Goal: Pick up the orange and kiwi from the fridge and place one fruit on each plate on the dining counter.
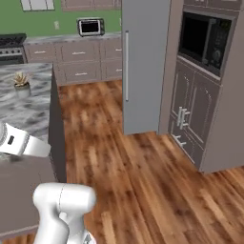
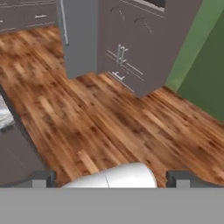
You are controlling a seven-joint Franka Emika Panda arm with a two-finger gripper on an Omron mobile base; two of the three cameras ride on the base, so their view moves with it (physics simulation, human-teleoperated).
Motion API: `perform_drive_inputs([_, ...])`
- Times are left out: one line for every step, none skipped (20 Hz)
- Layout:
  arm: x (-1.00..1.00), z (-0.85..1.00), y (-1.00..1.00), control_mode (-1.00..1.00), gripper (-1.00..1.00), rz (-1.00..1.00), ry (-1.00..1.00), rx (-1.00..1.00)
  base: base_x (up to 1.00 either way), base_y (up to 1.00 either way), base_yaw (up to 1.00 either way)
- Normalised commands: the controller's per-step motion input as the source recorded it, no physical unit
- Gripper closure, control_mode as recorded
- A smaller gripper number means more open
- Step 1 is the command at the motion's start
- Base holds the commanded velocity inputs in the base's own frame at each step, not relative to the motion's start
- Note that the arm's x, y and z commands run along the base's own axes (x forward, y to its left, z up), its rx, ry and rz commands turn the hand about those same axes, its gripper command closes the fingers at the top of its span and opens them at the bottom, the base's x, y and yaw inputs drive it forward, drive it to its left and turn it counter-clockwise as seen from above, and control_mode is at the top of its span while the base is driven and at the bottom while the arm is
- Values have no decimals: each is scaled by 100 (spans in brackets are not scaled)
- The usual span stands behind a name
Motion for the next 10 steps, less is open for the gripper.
perform_drive_inputs([0,0,0,100,-100,0,0,0,100,-58,37])
perform_drive_inputs([0,0,0,100,-100,0,0,0,100,-55,37])
perform_drive_inputs([0,0,0,100,-100,0,0,0,100,-54,38])
perform_drive_inputs([0,0,0,100,-100,0,0,0,100,-53,39])
perform_drive_inputs([0,0,0,100,-100,0,0,0,100,-52,39])
perform_drive_inputs([0,0,0,100,-100,0,0,0,100,-50,39])
perform_drive_inputs([0,0,0,100,-100,0,0,0,100,-47,39])
perform_drive_inputs([0,0,0,100,-100,0,0,0,100,-42,38])
perform_drive_inputs([0,0,0,100,-100,0,0,0,100,-38,38])
perform_drive_inputs([0,0,0,100,-100,0,0,0,100,-34,37])
